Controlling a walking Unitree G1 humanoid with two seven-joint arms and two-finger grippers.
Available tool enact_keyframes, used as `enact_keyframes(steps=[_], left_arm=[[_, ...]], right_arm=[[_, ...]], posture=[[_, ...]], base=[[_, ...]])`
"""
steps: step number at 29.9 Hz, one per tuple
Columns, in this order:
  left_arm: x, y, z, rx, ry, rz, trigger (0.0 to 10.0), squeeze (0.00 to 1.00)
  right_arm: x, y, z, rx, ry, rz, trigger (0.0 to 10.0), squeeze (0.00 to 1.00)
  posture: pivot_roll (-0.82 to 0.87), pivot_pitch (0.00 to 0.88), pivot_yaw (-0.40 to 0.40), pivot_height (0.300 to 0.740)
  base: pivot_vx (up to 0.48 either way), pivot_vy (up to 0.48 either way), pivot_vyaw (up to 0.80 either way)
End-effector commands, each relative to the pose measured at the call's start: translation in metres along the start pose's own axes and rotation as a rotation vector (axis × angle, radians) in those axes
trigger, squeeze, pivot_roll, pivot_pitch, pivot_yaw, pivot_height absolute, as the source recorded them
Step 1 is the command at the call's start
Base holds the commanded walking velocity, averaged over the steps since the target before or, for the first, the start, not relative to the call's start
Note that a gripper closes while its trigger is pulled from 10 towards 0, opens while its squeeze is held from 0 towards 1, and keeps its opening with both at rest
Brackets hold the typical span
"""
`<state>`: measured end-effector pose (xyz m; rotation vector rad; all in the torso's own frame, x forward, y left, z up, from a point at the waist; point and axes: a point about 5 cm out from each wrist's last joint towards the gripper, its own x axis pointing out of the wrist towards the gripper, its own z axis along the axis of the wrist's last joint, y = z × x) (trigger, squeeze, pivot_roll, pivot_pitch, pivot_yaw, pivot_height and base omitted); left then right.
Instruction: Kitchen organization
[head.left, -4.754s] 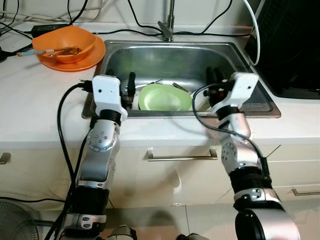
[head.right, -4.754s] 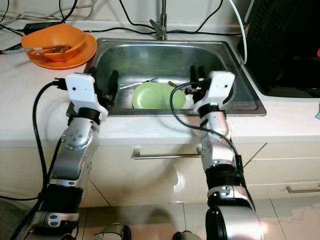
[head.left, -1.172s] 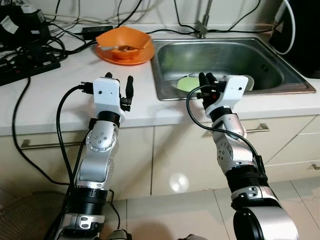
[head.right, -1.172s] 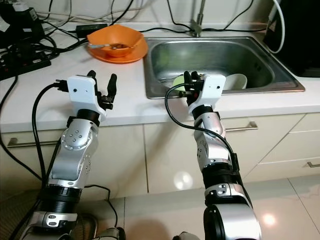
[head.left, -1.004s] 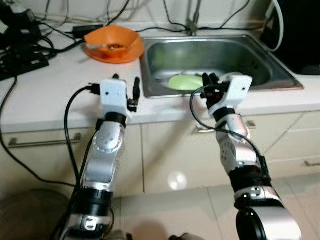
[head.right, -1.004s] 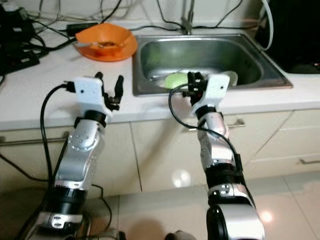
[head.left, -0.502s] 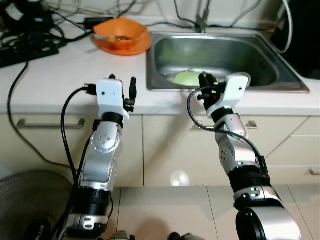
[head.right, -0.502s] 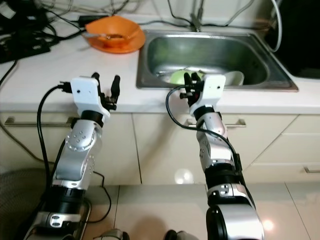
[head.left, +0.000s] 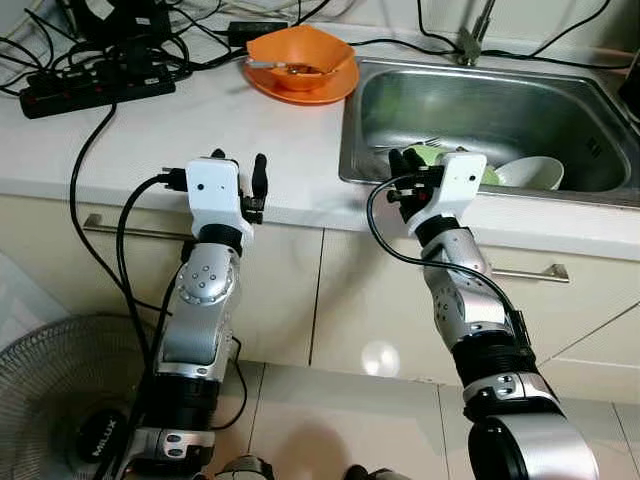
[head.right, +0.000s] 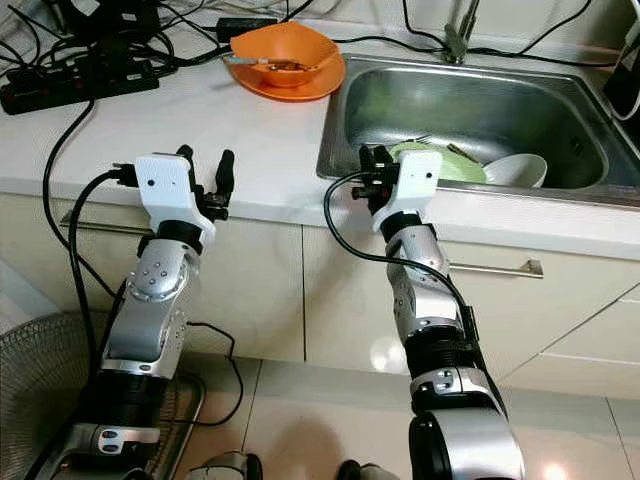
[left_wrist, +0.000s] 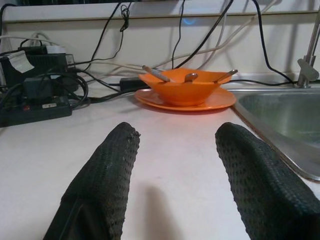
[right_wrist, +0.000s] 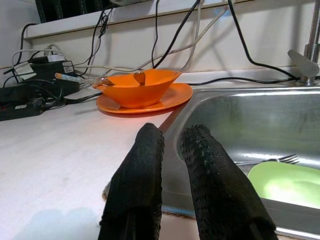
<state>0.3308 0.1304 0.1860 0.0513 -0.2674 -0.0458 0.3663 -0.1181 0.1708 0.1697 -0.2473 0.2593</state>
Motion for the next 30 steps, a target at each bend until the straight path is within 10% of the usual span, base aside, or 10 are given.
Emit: enact_keyframes(steps=[1,30], left_arm=[[0.0006,0.0001,0.0020,0.008,-0.001,0.005,10.0,0.00],[0.0023,-0.0010,0.0058,0.008,-0.013,-0.002,10.0,0.00]], right_arm=[[-0.0003,-0.0040,0.0013,0.002,-0.001,-0.017,10.0,0.00],[0.0018,0.0004,0.0043,-0.018,-0.020,0.012,10.0,0.00]], posture=[[-0.01,0.081,-0.036,0.740],[0.00,0.073,-0.037,0.740]], base=[[0.368,0.000,0.00],[0.345,0.000,0.02]])
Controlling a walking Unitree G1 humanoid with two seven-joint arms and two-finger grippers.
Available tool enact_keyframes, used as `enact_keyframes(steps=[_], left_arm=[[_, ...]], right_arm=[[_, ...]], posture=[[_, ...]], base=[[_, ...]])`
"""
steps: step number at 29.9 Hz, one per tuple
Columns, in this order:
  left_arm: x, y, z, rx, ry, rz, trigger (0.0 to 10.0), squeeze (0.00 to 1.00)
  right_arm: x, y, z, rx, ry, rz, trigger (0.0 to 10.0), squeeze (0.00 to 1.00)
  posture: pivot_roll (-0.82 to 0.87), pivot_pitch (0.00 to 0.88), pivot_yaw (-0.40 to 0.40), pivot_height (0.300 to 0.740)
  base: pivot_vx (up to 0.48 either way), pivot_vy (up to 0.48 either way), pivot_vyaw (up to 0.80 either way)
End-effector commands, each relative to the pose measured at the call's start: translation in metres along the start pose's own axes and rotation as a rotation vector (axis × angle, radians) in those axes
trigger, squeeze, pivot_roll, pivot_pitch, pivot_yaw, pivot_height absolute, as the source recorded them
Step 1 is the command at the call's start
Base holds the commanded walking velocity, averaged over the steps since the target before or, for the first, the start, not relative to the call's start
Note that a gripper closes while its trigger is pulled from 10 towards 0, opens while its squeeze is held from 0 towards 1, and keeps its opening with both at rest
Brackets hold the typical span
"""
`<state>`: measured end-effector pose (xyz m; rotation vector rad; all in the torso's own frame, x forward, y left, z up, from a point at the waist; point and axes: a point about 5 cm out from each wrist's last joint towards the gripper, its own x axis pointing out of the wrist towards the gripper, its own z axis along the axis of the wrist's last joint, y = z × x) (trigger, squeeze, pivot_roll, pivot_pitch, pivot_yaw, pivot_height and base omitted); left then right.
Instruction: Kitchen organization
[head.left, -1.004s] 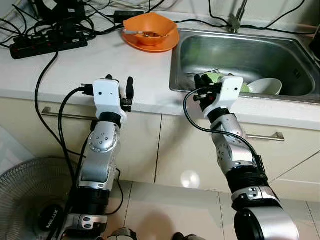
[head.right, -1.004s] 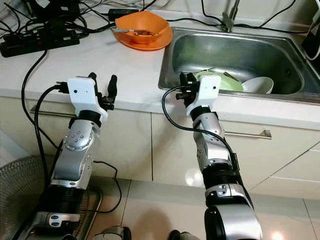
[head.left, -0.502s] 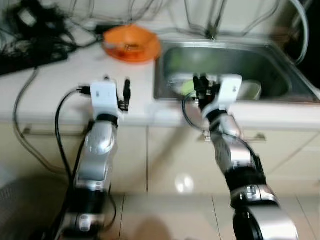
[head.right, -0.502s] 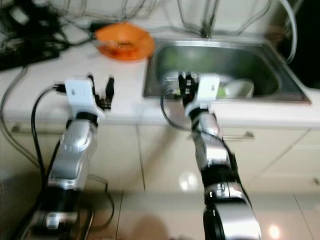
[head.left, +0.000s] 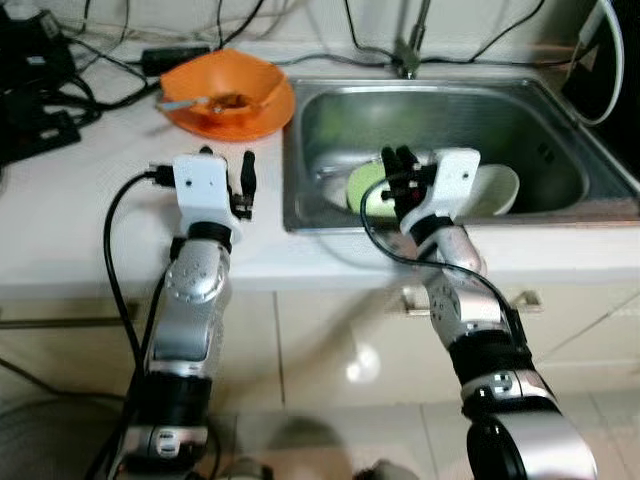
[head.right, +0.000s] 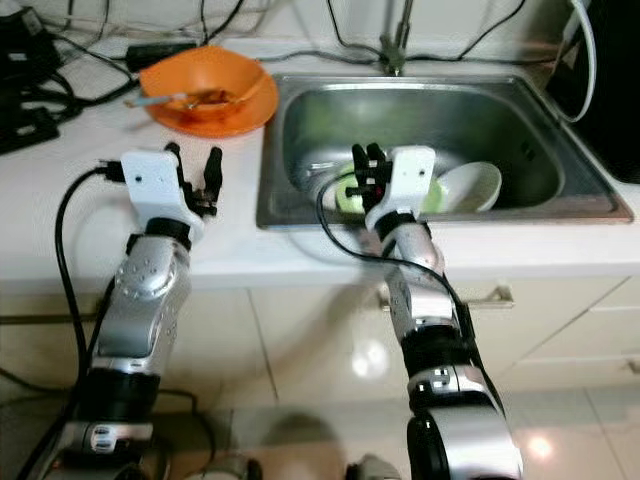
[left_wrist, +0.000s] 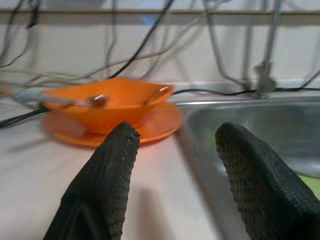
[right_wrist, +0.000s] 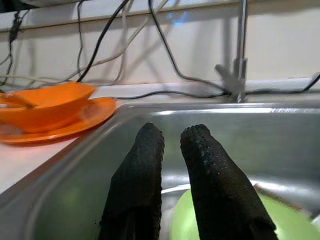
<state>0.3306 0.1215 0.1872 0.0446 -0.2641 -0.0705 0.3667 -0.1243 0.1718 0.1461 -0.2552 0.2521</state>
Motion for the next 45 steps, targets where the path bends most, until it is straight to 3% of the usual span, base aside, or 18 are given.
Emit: enact_keyframes(steps=[1,38,45], left_arm=[[0.0016,0.0078,0.0045,0.018,-0.015,0.021,10.0,0.00],[0.0016,0.0068,0.0049,0.021,-0.013,0.015,10.0,0.00],[0.0004,0.0055,0.0049,0.015,-0.017,0.001,10.0,0.00]], right_arm=[[0.0027,0.0055,0.0022,0.011,-0.015,0.010,10.0,0.00],[0.0017,0.0047,0.0001,0.016,-0.004,0.006,10.0,0.00],[0.0014,0.0048,-0.0005,0.018,-0.001,0.006,10.0,0.00]], posture=[[0.00,0.073,-0.037,0.740],[-0.01,0.079,-0.035,0.740],[0.00,0.084,-0.038,0.740]], base=[[0.300,0.000,0.00],[0.318,0.000,0.00],[0.000,0.000,0.00]])
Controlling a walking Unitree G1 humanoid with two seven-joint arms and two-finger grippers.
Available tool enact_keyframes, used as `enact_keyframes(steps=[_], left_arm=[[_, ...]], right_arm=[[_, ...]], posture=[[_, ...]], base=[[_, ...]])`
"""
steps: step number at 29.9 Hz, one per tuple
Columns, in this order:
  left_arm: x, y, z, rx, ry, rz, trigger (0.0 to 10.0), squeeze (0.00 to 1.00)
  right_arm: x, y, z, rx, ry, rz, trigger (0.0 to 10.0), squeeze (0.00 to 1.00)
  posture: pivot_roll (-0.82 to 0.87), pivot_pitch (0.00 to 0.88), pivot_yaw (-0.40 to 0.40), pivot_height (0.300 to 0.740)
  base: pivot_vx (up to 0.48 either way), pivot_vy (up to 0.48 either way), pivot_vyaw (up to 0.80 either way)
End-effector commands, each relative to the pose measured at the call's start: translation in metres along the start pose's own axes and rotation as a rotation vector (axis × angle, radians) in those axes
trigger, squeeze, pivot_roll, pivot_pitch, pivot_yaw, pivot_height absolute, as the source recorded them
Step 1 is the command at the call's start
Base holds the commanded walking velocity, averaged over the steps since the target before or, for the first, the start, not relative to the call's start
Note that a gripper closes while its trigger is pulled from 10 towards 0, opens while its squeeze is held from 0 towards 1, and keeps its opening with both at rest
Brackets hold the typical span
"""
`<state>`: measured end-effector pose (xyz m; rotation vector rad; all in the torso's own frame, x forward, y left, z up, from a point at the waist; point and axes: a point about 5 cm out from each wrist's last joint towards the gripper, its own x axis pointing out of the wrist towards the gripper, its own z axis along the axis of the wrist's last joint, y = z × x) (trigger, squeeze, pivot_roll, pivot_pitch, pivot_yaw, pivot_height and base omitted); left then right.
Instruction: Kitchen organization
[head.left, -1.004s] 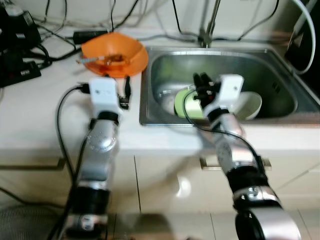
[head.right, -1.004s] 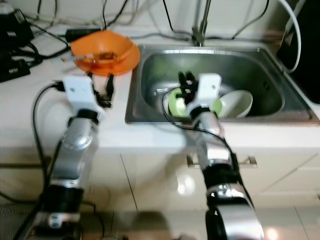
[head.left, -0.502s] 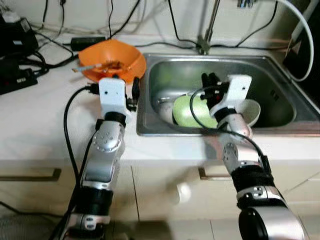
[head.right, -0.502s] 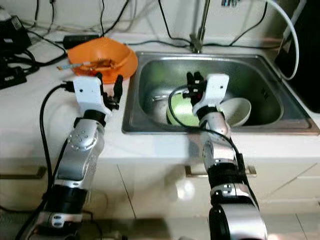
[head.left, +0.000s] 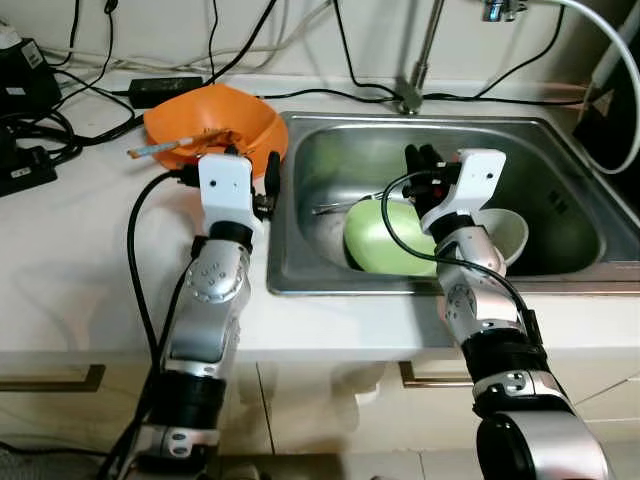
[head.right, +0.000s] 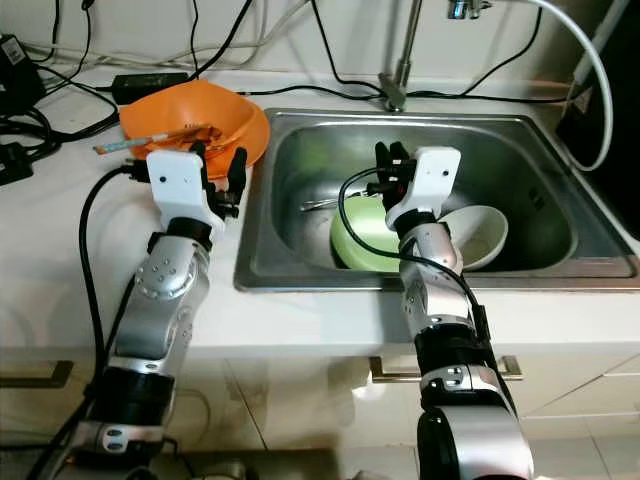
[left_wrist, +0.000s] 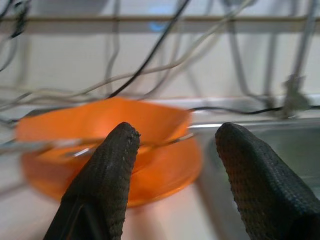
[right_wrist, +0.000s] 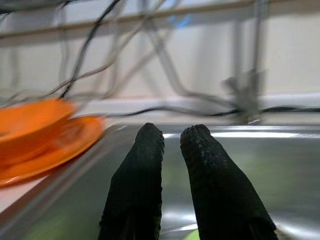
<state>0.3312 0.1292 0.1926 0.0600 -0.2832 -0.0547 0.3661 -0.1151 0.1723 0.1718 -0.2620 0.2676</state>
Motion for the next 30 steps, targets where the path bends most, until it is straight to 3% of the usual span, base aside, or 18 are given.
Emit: enact_keyframes(steps=[1,8,18,19,20,30], left_arm=[[-0.001,-0.003,0.000,-0.002,0.006,-0.020,10.0,0.00],[-0.002,-0.010,-0.006,0.009,0.078,-0.090,10.0,0.00],[0.011,0.011,-0.011,0.040,0.199,0.010,10.0,0.00],[0.013,0.013,-0.011,0.011,0.211,0.026,10.0,0.82],[0.014,0.016,-0.012,-0.007,0.222,0.040,10.0,1.00],[0.033,0.025,-0.017,-0.010,0.334,0.046,10.0,1.00]], right_arm=[[0.000,-0.004,0.000,-0.008,0.008,-0.006,10.0,0.00],[-0.001,-0.005,0.000,-0.007,0.010,-0.006,10.0,0.00],[-0.001,-0.004,0.000,-0.007,0.014,-0.004,10.0,0.00],[-0.001,-0.004,0.000,-0.007,0.014,-0.004,10.0,0.00],[-0.001,-0.004,0.000,-0.007,0.014,-0.004,10.0,0.00],[-0.001,-0.004,0.000,-0.011,0.012,-0.003,10.0,0.00]], posture=[[0.00,0.084,-0.038,0.740],[0.00,0.085,-0.039,0.740],[-0.01,0.088,-0.037,0.740],[-0.01,0.088,-0.036,0.740],[-0.01,0.088,-0.035,0.740],[-0.02,0.086,-0.026,0.740]], base=[[0.000,0.000,0.00],[0.000,0.000,0.00],[0.000,0.000,0.00],[0.000,0.000,0.00],[0.000,0.000,0.00],[0.000,0.000,0.00]])
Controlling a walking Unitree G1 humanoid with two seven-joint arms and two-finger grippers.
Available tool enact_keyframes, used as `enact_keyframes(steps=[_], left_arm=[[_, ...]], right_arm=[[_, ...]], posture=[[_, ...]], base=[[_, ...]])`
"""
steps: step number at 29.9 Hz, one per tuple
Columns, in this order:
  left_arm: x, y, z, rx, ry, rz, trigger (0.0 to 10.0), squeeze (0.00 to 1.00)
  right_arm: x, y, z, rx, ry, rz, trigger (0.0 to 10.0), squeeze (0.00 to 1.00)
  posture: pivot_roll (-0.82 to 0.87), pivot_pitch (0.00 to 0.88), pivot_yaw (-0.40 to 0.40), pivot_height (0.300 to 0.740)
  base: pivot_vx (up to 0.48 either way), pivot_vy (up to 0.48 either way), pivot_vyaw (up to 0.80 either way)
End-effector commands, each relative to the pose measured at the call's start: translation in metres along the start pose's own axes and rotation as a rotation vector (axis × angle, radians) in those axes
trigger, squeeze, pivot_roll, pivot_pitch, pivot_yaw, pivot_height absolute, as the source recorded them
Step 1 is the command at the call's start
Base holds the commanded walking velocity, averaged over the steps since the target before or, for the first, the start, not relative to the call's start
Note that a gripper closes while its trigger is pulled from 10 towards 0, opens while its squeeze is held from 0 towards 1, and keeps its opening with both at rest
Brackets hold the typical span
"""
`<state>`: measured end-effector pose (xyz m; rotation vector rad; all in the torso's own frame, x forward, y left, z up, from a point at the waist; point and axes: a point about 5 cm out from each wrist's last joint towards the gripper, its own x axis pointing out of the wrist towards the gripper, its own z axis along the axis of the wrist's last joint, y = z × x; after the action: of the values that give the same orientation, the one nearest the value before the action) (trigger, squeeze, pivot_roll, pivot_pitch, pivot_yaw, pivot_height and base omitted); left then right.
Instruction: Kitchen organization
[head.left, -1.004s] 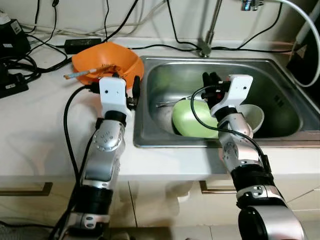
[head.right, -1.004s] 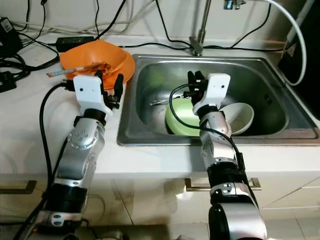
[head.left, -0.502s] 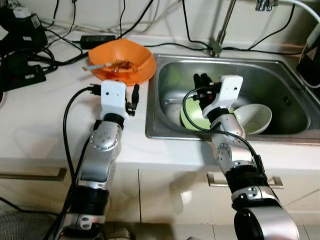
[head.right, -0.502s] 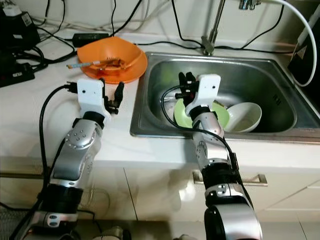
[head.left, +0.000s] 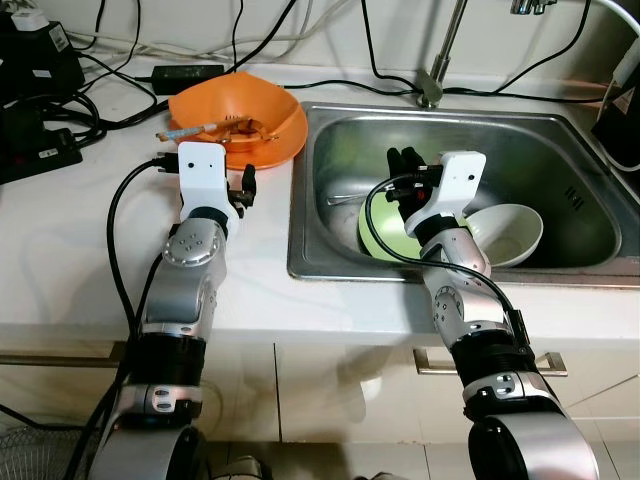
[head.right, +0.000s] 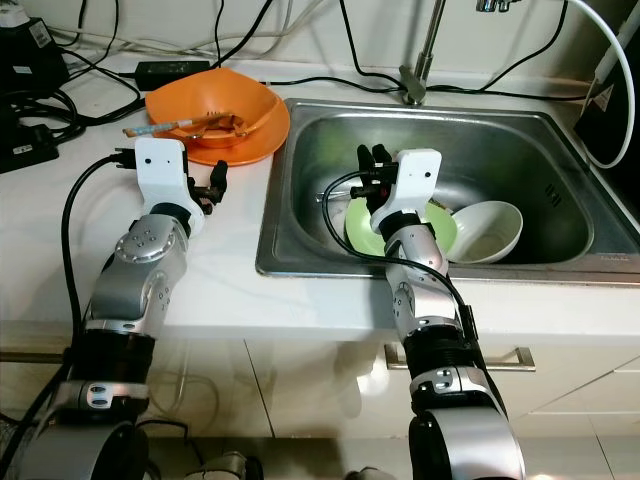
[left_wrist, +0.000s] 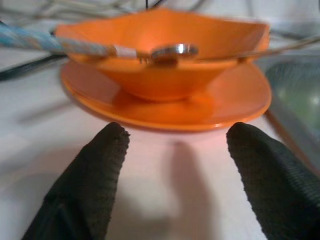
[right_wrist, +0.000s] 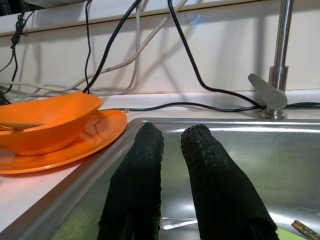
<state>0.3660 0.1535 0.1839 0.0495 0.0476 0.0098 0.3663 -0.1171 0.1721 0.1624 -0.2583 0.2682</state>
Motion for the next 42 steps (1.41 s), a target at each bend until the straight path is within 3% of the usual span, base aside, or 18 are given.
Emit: enact_keyframes(steps=[1,5,6,14,32,42], left_arm=[[0.003,-0.001,0.005,0.007,0.002,-0.014,10.0,1.00],[0.007,-0.001,0.005,0.012,0.027,-0.022,10.0,1.00],[0.011,-0.001,0.010,0.036,0.024,-0.027,10.0,0.00],[0.021,0.001,0.017,0.078,0.053,-0.037,10.0,0.00],[0.041,0.003,0.031,0.057,0.092,-0.024,10.0,0.00],[0.051,0.013,0.044,0.052,0.105,0.005,10.0,0.00]], right_arm=[[-0.001,-0.003,0.000,-0.003,0.007,-0.005,10.0,0.00],[-0.001,-0.002,0.000,-0.005,0.007,-0.003,10.0,0.00],[-0.001,-0.002,0.000,-0.003,0.006,-0.002,10.0,0.00],[-0.003,0.001,-0.001,0.001,0.006,0.002,10.0,0.00],[-0.020,0.001,-0.004,0.009,0.019,-0.014,10.0,0.00],[-0.030,-0.001,-0.005,0.005,0.043,-0.020,10.0,0.00]], posture=[[-0.02,0.086,-0.025,0.740],[-0.02,0.085,-0.025,0.740],[-0.02,0.083,-0.021,0.740],[-0.02,0.088,-0.012,0.740],[-0.06,0.164,0.004,0.740],[-0.07,0.192,0.001,0.740]], base=[[0.000,0.000,0.00],[0.000,0.000,0.00],[0.000,0.000,0.00],[0.000,0.000,0.00],[0.000,0.000,0.00],[0.000,0.000,0.00]])
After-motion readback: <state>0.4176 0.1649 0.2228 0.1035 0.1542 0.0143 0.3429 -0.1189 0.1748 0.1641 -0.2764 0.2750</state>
